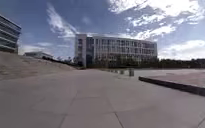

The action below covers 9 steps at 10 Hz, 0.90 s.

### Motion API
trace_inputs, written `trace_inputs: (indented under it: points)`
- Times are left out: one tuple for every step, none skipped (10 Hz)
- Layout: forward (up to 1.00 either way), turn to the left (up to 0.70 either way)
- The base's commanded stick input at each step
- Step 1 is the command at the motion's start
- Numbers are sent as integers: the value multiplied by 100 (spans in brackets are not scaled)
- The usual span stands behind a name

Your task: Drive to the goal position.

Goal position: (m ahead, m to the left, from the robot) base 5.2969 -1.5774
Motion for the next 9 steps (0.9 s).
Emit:
trace_inputs:
  points:
    - [70, 0]
    - [70, 0]
    - [70, 0]
    - [70, 0]
    - [70, 0]
    - [70, 0]
    - [70, 0]
    - [70, 0]
    - [70, 0]
